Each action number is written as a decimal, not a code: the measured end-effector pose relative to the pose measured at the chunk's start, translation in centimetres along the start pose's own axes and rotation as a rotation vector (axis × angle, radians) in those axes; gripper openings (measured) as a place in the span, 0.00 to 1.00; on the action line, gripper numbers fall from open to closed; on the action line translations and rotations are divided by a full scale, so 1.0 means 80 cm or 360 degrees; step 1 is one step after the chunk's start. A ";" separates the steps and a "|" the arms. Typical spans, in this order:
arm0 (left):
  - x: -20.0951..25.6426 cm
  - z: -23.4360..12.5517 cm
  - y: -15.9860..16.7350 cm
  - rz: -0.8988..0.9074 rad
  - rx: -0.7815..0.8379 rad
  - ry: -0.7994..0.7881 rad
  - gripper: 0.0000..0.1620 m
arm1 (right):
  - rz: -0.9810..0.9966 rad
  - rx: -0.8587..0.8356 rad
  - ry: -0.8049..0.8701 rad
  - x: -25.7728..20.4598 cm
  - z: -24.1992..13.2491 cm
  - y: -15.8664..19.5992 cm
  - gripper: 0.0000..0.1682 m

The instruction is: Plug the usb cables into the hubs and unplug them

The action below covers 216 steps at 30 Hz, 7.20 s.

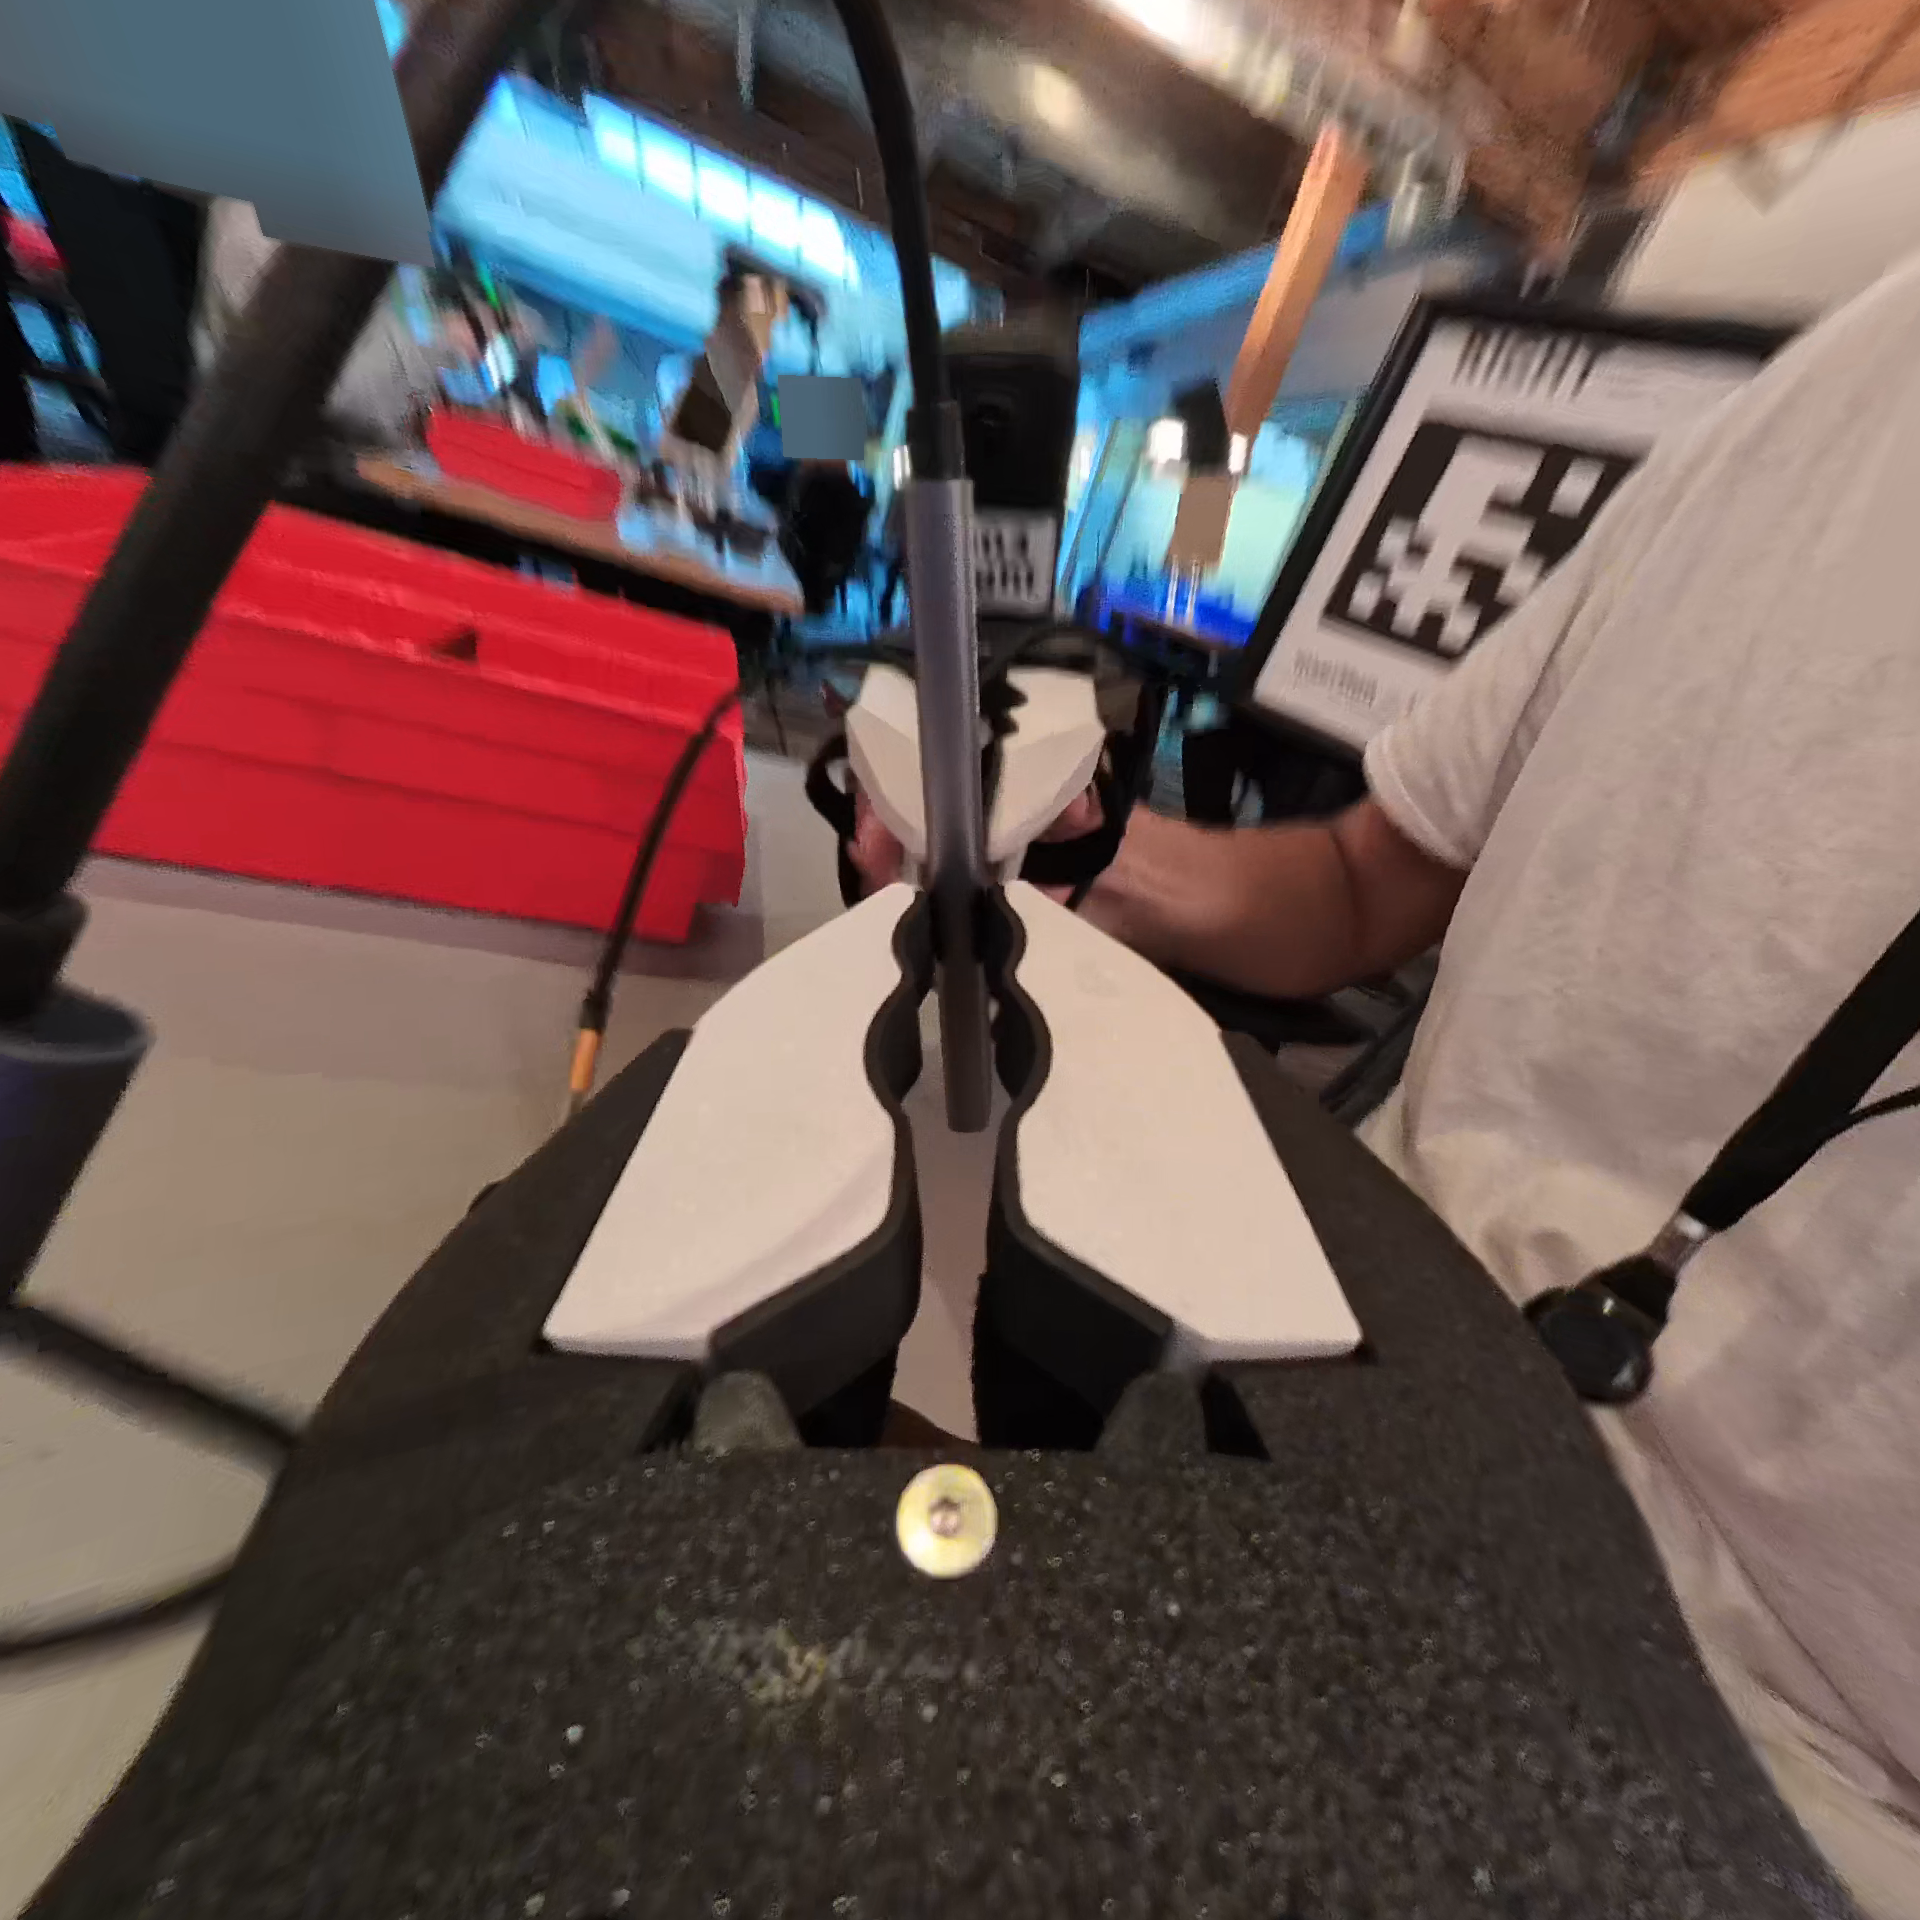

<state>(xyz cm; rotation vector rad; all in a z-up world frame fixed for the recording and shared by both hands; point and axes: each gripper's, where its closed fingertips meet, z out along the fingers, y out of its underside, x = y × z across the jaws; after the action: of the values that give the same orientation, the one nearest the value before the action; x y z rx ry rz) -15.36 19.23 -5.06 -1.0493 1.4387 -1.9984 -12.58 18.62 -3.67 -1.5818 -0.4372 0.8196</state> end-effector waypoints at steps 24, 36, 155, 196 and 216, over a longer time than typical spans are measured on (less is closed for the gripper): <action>-0.037 0.006 0.031 0.0009 -0.0150 -0.0277 0.06 | -0.0467 -0.2105 0.2031 0.303 -0.350 0.024 0.04; -0.056 -0.014 0.013 -0.0051 -0.0033 -0.0354 0.06 | -0.0161 -0.2042 0.1800 0.269 -0.315 0.047 0.20; 0.017 0.030 0.049 -0.0208 -0.0203 0.0125 0.06 | 0.1874 0.0984 0.0406 0.183 -0.189 -0.016 0.23; 0.016 0.017 0.017 -0.0101 -0.0094 0.0070 0.06 | 0.0130 -0.0771 -0.0009 -0.028 0.015 0.073 0.28; -0.023 0.007 0.010 -0.0146 -0.0031 -0.0191 0.18 | -0.0714 -0.1545 0.1333 0.310 -0.267 -0.116 0.05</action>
<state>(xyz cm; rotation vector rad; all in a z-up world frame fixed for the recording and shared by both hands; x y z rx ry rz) -13.87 19.95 -6.33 -1.2425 1.3726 -1.9508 21.10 22.54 -0.84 -2.3840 -0.5621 -0.5282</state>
